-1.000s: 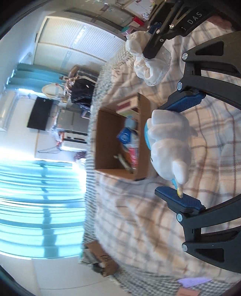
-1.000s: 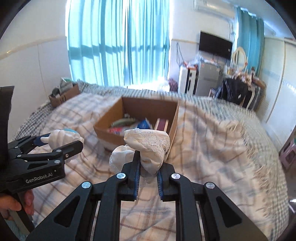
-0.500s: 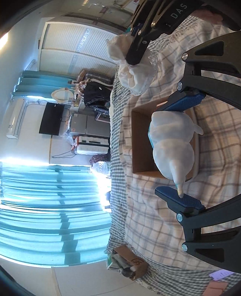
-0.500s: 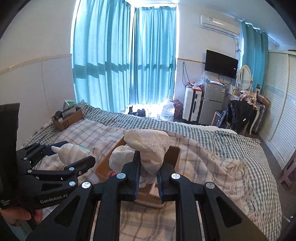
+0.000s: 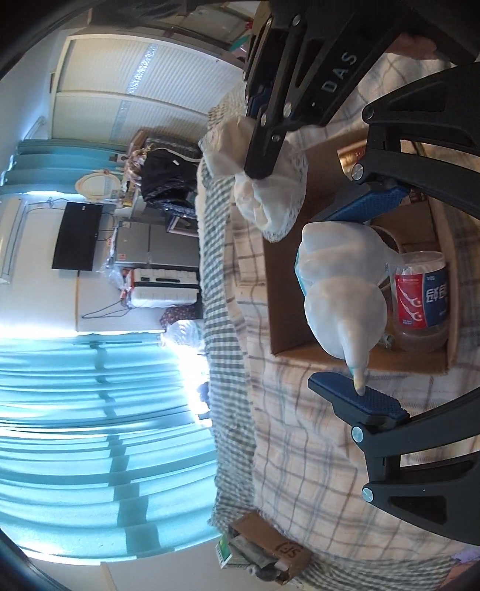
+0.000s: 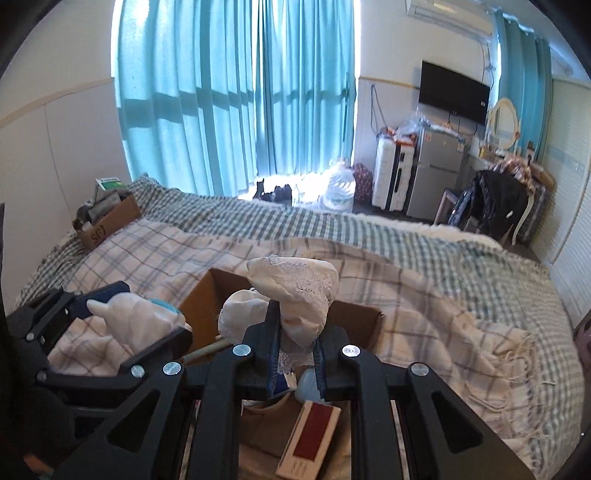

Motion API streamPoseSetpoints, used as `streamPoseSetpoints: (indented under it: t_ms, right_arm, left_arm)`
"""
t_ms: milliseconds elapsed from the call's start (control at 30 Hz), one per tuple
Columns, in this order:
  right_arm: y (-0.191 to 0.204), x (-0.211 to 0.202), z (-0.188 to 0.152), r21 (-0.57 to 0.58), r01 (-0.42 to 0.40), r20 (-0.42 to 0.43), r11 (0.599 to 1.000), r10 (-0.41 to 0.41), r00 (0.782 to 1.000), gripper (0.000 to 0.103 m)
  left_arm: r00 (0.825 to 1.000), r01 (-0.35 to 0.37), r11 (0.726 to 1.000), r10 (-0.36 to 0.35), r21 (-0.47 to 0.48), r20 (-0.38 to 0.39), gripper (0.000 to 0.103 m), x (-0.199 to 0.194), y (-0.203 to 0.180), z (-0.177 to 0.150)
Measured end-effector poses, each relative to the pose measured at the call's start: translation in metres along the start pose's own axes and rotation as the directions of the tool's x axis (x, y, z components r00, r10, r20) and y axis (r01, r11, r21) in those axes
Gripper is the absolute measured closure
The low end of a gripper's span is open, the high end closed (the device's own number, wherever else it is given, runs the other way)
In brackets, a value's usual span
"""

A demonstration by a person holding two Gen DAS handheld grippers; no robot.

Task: Organize objects
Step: 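Lift the bear and lace cloth and carry both over the box, then lower the bear and cloth into the box and open both tools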

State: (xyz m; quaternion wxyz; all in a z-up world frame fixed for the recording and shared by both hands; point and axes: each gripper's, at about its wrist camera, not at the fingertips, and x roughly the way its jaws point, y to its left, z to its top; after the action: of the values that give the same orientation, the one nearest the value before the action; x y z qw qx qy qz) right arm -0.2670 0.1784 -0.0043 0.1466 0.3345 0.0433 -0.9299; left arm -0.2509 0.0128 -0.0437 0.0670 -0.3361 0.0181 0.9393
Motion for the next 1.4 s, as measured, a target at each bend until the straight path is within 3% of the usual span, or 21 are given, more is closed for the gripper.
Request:
streamPoseSetpoints:
  t_ms: [300,400,433,500,600,833,1100,1400]
  right_arm:
    - [-0.02,0.062,-0.021,0.042,-0.019,-0.089,0.999,0.023,0.996,0.085]
    - [-0.027,0.063,-0.026,0.064,-0.027,-0.083,0.998,0.032,0.996,0.068]
    - [-0.03,0.06,-0.026,0.075,-0.027,-0.069,0.997,0.032,0.997,0.059]
    - [-0.033,0.052,-0.024,0.093,-0.033,-0.047,0.995,0.037,0.998,0.049]
    - [-0.036,0.03,-0.018,0.112,-0.026,0.001,0.993,0.026,1.0,0.045]
    - [-0.036,-0.045,-0.001,0.121,0.017,0.098,0.992,-0.029,0.995,0.021]
    - [-0.02,-0.161,0.003,0.104,0.078,0.239,0.992,-0.101,0.966,0.0]
    - [-0.001,-0.249,-0.033,0.131,0.107,0.339,0.986,-0.146,0.929,0.0]
  left_arm:
    - [0.995,0.008,0.999,-0.003,0.04,-0.104,0.024,0.058,-0.004,-0.028]
    - [0.994,0.001,0.999,0.003,0.044,-0.105,0.023,0.06,-0.005,-0.03]
    - [0.995,-0.004,0.999,0.009,0.048,-0.104,0.02,0.059,-0.007,-0.03]
    - [0.996,-0.022,0.998,0.027,0.062,-0.088,0.012,0.053,-0.01,-0.03]
    - [0.998,-0.043,0.997,0.046,0.072,-0.048,0.006,0.036,-0.013,-0.026]
    - [0.997,-0.064,0.995,0.06,0.072,0.057,0.0,-0.03,-0.02,-0.002]
    - [0.978,-0.091,0.995,0.08,0.051,0.194,0.0,-0.123,-0.019,0.015]
    - [0.935,-0.079,0.996,0.086,-0.035,0.345,0.0,-0.217,-0.004,-0.002]
